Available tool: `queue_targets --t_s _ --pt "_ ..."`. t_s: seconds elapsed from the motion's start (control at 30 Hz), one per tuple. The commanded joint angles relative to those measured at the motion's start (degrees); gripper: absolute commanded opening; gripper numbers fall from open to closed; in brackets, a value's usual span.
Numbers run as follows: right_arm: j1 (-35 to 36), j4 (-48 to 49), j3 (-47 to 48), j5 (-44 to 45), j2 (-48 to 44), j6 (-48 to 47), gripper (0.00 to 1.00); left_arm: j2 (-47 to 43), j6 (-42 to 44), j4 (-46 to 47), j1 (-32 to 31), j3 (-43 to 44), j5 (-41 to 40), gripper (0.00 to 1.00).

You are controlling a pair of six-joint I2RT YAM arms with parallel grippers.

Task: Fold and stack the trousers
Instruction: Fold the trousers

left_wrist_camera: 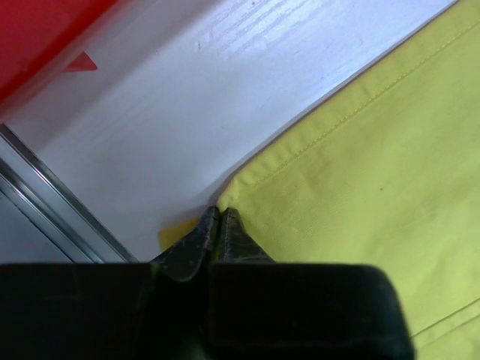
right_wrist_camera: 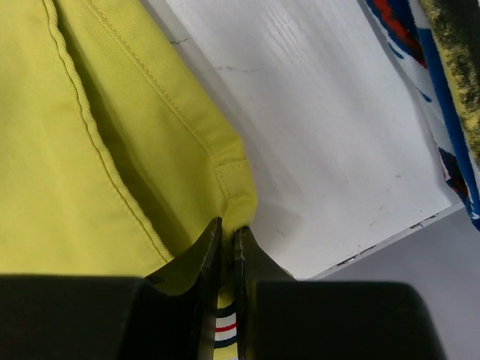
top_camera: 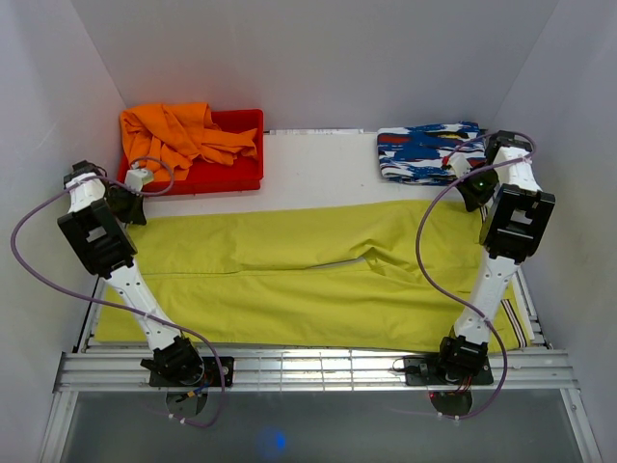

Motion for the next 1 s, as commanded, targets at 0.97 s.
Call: queue_targets --t_s 0.97 --pt "-3.6 3.6 -0.7 -4.1 -15.6 -3.2 0.08 -16.7 -12.7 15.0 5.1 -4.9 11.8 0.00"
